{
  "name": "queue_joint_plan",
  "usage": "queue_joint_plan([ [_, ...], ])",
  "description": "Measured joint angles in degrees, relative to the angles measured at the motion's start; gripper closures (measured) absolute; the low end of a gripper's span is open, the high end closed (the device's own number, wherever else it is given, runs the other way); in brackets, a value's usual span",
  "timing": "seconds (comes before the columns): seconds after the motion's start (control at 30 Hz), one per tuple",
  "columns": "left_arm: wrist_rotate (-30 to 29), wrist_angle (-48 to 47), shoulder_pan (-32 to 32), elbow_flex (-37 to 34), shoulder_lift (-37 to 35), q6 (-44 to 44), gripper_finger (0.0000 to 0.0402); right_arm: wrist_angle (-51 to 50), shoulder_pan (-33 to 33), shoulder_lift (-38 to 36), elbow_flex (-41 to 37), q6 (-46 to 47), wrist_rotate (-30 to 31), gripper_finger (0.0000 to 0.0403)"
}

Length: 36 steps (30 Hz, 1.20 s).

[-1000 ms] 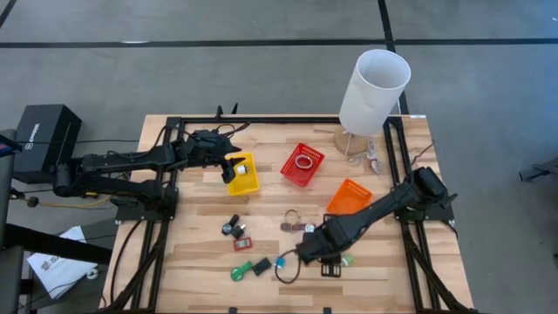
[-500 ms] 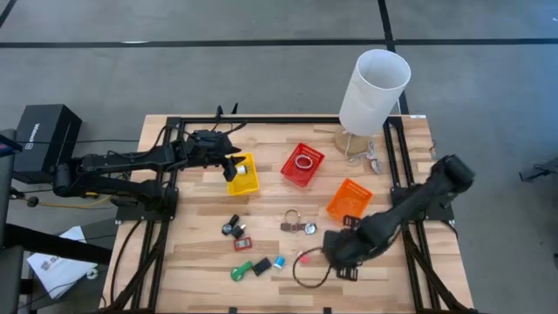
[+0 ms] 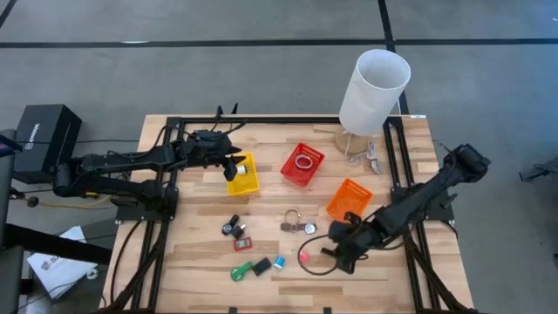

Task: Pick & Place Office items
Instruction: Put the right black digital clock into the orange basket

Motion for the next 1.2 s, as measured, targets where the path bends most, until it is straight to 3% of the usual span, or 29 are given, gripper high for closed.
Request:
queue_joint_plan([
  [0.1, 0.0, 0.1, 0.0, 0.0, 0.0, 0.0, 0.0243, 4.0, -0.4, 3.6, 0.1, -3.6, -2.7, 0.0242],
  [0.97, 0.0, 1.0, 0.0, 0.0, 0.0, 0.1, 0.0243, -0.8, -1.1, 16.6, 3.5, -1.2, -6.3, 0.0242],
  [1.2, 0.0, 1.0, 0.0, 0.0, 0.0, 0.1, 0.0243, -1.0, -1.1, 16.6, 3.6, -2.7, -6.0, 0.0280],
])
